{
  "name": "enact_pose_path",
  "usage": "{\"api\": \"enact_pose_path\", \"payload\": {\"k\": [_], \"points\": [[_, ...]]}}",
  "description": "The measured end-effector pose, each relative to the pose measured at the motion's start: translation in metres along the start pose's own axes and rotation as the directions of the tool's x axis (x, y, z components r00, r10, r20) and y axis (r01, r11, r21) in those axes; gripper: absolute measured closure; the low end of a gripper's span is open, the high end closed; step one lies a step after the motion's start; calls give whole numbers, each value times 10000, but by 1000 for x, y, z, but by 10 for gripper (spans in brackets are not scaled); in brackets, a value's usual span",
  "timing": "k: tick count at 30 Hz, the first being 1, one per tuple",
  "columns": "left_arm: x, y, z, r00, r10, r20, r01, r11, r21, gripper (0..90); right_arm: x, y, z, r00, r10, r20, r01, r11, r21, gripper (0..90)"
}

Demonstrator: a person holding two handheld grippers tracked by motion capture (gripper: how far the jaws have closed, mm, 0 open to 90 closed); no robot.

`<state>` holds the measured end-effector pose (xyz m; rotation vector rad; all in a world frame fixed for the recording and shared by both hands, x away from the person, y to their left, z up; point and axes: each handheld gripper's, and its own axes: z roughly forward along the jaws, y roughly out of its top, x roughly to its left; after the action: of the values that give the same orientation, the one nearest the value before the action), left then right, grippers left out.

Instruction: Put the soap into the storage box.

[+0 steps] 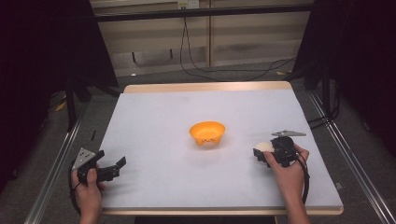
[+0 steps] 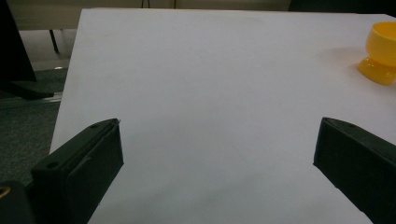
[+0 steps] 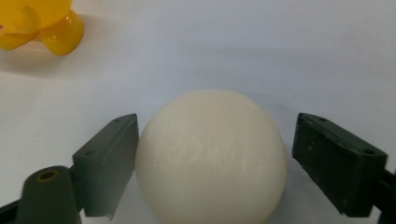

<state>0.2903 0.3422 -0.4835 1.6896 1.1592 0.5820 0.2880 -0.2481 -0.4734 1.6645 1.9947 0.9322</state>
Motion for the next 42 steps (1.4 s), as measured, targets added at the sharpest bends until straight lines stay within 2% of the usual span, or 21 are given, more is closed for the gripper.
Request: {"api": "enact_pose_path", "payload": {"k": [3, 7, 12, 17, 26, 33, 34, 42], "points": [[0, 0, 0, 10000, 6, -2, -6, 10000, 1, 13, 1, -1, 2, 10000, 55, 59, -54, 10000, -65, 190], [0, 0, 0, 10000, 5, 2, -5, 10000, 1, 13, 2, -2, 3, 9997, 218, -126, -219, 9997, -84, 240], [0, 0, 0, 10000, -60, 21, 60, 10000, -40, 13, 4, -2, 2, 10000, -9, 49, 9, 10000, -48, 245], [0, 0, 0, 10000, -56, -4, 56, 10000, -32, 13, 5, -1, 1, 9999, 9, 168, -9, 10000, -43, 245], [0, 0, 0, 10000, -46, -15, 46, 10000, -26, 13, 4, 5, -5, 10000, -23, -13, 22, 9998, -218, 246], [-1, 0, 0, 10000, -72, 19, 72, 10000, -58, 13, 7, 13, -7, 10000, -35, -84, 32, 9996, -266, 247], [1, 0, 0, 10000, 79, -37, -79, 10000, 62, 13, 7, 13, -7, 10000, -35, -84, 32, 9996, -266, 247], [0, 0, 0, 10000, -7, 10, 7, 10000, 64, 13, 13, 23, -7, 9996, -139, -250, 131, 9994, -330, 247]]}}
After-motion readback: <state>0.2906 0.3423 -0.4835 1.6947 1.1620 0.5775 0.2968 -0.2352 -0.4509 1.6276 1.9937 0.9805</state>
